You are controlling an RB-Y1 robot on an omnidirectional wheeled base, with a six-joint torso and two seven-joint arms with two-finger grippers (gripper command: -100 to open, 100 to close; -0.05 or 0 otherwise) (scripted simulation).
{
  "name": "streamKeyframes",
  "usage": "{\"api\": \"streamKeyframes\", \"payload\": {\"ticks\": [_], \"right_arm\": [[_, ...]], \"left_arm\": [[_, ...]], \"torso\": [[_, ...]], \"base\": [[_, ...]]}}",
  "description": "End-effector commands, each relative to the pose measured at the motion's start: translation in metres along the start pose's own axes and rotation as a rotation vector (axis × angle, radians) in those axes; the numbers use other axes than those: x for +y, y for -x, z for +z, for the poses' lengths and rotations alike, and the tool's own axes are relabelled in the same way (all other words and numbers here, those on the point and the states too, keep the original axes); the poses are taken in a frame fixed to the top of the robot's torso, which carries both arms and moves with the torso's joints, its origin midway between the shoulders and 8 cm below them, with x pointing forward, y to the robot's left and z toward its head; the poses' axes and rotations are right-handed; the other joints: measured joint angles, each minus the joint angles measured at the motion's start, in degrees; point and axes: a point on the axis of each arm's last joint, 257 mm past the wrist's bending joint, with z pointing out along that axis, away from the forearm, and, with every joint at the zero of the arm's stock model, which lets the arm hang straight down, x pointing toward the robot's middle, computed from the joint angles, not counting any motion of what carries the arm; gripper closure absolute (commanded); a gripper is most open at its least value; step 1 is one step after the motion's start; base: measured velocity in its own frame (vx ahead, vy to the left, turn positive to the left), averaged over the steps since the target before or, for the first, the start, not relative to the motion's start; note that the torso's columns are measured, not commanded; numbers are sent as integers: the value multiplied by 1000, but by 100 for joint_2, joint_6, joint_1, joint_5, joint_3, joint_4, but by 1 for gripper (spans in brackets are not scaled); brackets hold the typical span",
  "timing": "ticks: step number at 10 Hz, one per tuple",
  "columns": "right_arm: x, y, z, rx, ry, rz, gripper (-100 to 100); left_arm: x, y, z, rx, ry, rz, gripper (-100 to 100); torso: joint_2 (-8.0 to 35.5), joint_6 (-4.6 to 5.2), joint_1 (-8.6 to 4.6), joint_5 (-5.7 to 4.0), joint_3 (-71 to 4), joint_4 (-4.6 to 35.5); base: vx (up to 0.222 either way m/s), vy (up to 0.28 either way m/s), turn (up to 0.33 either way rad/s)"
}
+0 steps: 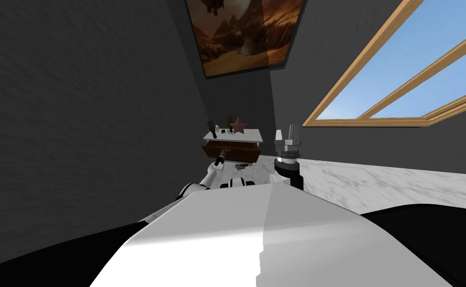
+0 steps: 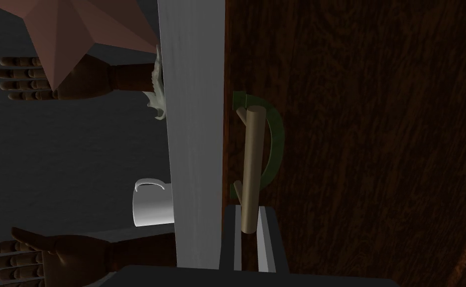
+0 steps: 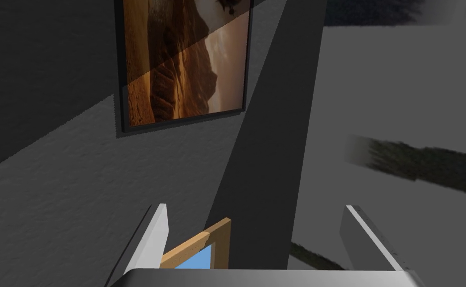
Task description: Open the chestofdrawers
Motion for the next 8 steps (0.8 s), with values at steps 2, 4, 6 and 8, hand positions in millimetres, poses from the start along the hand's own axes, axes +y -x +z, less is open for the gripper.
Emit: {"api": "streamKeyframes", "payload": {"ticks": [2,4,6,8], "right_arm": [[0,0,0,0,0,0,0],[0,0,0,0,0,0,0],[0,0,0,0,0,0,0],[0,0,0,0,0,0,0]], "left_arm": [[-13,-15,5,39,-3,8,-100],[-26,-16,12,41,-3,9,-100],[-45,-17,23,44,-3,9,-100],[-58,-19,29,46,-3,10,-100]], "torso": [[5,-3,-1,-1,4,2],[-19,16,-3,8,-12,-24],[-32,17,-10,7,-20,-31],[-13,17,-15,2,-9,-9]], "base": [[-47,-15,101],[-50,20,-8],[-57,14,14],[-64,10,3]]}}
